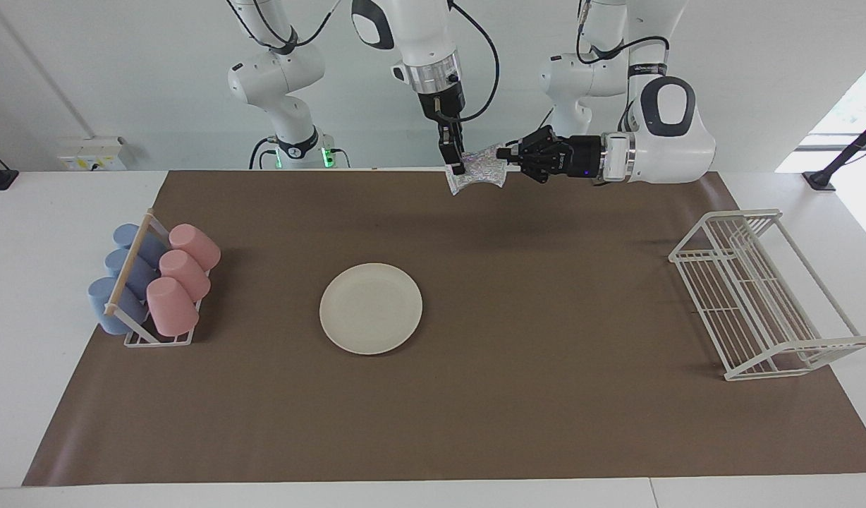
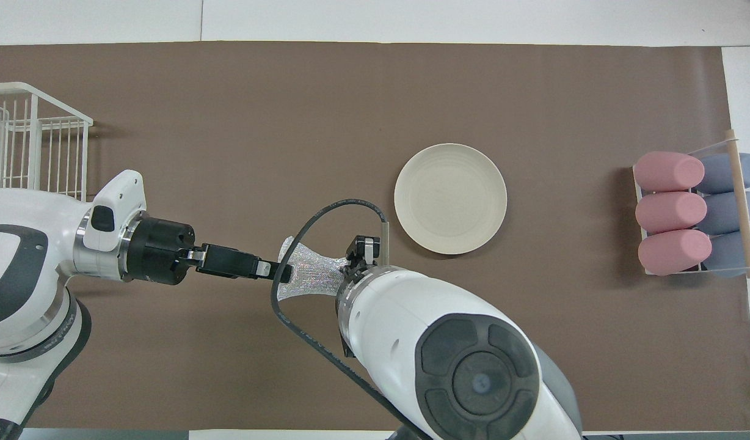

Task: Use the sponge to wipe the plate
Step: 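Grasp the clear sponge with the right gripper from the left gripper, then move the sponge onto the plate with the right gripper while the left gripper withdraws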

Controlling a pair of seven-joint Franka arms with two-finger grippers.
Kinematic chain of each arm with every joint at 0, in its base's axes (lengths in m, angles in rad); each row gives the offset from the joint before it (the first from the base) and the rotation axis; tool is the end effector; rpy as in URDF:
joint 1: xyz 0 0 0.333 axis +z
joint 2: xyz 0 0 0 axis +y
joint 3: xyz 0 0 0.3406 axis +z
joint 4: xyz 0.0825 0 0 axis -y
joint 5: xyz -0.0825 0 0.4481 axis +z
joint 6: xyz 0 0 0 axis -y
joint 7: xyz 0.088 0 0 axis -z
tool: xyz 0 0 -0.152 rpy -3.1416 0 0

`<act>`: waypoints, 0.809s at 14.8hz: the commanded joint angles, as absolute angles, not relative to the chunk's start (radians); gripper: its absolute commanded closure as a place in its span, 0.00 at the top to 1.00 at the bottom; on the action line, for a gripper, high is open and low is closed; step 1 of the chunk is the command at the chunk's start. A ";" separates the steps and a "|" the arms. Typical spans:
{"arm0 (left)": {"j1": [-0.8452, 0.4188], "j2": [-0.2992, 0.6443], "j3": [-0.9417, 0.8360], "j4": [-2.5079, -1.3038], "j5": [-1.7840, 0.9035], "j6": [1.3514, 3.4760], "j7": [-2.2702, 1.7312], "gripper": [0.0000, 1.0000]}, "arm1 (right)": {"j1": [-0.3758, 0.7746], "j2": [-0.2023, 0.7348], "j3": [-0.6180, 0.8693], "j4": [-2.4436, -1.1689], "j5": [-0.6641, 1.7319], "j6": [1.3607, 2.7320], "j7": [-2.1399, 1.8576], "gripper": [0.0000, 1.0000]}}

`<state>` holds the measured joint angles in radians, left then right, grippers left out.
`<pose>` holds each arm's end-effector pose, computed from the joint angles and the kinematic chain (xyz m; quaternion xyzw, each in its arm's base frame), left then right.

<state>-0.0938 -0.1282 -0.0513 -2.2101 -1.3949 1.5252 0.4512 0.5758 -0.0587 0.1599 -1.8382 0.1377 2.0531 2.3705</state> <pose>0.4990 -0.2287 0.4696 0.7502 -0.0746 -0.1127 0.6473 0.4676 0.4431 0.5434 -0.6597 0.7367 0.0577 0.1368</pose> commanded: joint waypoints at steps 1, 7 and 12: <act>-0.094 -0.137 -0.044 -2.226 -1.402 1.509 0.466 0.00 | 0.574 -0.064 0.156 -1.855 0.147 2.069 2.349 0.00; -0.103 -0.133 -0.046 -2.214 -1.391 1.514 0.465 0.05 | 0.572 -0.066 0.156 -1.858 0.137 2.065 2.344 0.00; -0.103 -0.143 -0.049 -2.203 -1.350 1.517 0.390 1.00 | 0.534 -0.071 0.153 -1.862 0.079 1.999 2.251 0.00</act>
